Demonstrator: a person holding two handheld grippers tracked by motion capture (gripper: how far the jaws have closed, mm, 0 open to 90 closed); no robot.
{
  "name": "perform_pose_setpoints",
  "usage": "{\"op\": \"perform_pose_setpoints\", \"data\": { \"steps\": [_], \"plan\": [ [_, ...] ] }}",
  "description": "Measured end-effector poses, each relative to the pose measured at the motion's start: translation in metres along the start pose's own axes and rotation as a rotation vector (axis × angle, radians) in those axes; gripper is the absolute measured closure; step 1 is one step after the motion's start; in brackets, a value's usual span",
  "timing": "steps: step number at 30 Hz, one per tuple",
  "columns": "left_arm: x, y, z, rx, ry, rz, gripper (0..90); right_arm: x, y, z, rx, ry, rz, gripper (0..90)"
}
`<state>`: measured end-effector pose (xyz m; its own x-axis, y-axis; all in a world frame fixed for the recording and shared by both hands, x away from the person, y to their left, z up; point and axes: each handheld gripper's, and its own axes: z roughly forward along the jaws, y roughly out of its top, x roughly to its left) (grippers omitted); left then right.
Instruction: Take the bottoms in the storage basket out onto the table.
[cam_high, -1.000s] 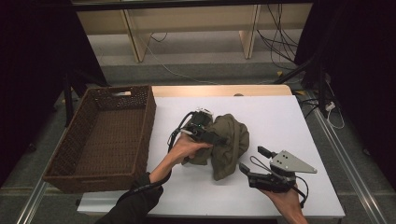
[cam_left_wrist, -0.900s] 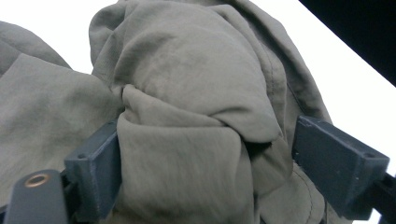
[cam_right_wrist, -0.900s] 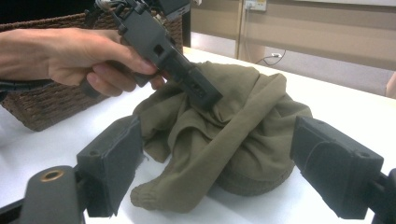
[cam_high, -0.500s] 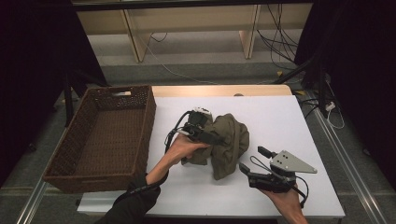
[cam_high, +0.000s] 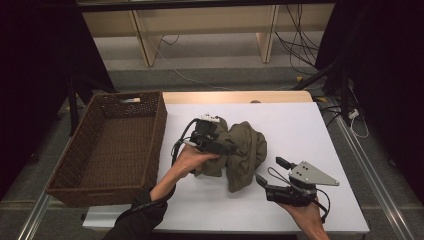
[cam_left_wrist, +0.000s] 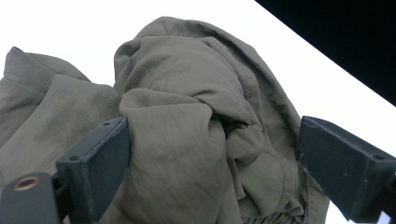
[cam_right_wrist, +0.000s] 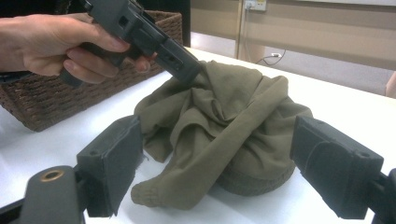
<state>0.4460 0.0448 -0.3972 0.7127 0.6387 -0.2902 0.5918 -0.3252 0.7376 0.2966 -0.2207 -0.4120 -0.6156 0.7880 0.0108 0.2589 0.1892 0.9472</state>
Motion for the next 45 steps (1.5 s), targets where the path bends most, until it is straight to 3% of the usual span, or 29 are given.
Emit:
{"op": "perform_pose_setpoints", "data": {
  "steps": [24, 45],
  "plan": [
    [-0.003, -0.006, -0.017, -0.076, 0.002, 0.023, 9.2, 0.0, 0.0, 0.0, 0.0, 0.002, 0.002, 18.1],
    [-0.003, -0.012, -0.035, -0.163, -0.025, 0.035, 7.1, 0.0, 0.0, 0.0, -0.005, 0.004, 0.004, 18.1]
  ]
}}
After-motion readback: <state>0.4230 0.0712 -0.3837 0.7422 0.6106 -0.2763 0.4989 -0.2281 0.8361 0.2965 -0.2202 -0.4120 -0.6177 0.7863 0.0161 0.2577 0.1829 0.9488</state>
